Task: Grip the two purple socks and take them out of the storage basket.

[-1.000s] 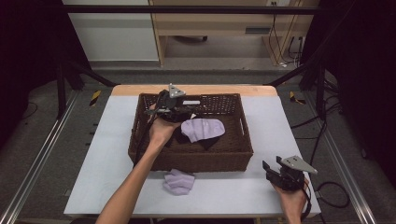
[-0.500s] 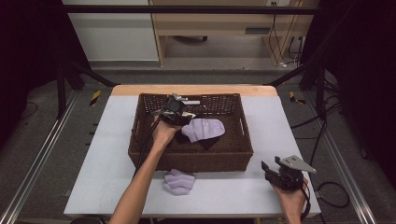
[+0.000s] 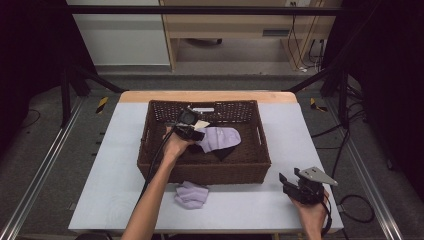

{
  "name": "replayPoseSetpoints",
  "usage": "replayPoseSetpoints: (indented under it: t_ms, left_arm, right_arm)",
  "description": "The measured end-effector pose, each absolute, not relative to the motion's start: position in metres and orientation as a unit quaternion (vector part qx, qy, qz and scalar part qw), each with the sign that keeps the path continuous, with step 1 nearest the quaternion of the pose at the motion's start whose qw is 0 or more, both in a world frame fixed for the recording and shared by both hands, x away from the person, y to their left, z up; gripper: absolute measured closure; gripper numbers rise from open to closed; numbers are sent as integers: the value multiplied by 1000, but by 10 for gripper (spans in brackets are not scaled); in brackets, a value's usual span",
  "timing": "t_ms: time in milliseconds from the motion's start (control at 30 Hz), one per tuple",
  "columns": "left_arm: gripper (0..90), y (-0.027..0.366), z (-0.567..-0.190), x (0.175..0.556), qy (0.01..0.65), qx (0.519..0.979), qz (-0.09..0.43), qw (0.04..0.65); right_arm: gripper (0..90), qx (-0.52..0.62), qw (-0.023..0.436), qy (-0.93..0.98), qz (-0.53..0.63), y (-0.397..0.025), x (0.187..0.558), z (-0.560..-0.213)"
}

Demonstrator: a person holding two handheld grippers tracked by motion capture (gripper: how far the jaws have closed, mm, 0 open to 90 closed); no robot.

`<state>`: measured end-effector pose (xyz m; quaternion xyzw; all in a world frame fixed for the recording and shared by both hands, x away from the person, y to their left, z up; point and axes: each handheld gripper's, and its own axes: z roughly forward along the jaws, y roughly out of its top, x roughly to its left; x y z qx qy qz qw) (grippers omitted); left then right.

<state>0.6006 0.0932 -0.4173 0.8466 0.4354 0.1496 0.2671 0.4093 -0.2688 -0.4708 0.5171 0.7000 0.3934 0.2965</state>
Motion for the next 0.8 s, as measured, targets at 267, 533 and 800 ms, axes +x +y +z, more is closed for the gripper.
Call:
replayPoseSetpoints:
  t_ms: [267, 533, 800]
  left_arm:
    - [660, 93, -421, 603, 440, 857, 111, 245]
    - [890, 96, -418, 601, 446, 852, 98, 256]
    - [666, 95, -418, 601, 444, 847, 129, 262]
  right_arm:
    - [410, 515, 293, 703, 393, -267, 409, -471]
    - [422, 515, 293, 704, 391, -268, 409, -471]
    - [431, 517, 296, 700, 393, -271, 408, -472]
